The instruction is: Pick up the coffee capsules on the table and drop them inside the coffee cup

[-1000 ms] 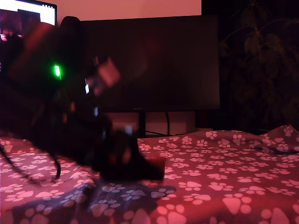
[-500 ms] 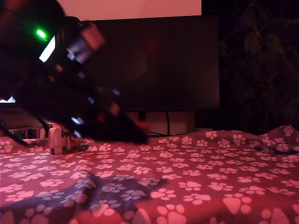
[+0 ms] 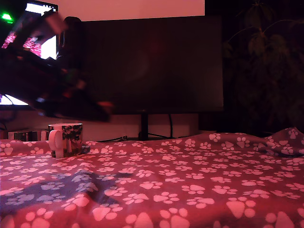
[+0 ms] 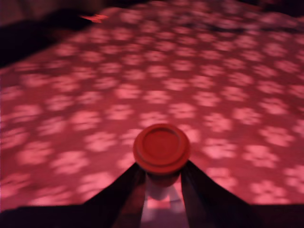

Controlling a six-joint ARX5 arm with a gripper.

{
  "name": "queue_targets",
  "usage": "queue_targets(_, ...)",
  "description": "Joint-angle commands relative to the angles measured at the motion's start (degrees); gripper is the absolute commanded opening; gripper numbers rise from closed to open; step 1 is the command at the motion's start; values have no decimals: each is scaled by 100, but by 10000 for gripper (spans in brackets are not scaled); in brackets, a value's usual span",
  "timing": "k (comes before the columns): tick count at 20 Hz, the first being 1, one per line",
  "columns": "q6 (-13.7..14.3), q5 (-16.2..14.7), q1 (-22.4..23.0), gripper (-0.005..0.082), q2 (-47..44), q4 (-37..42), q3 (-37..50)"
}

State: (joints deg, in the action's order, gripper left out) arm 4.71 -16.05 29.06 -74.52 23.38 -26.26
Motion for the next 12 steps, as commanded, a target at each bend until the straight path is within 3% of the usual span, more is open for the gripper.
queue_targets(1,31,-20,-197,140,155,-68,-20)
queue_targets(12,103,-321,-1867,140,791,-457,-20)
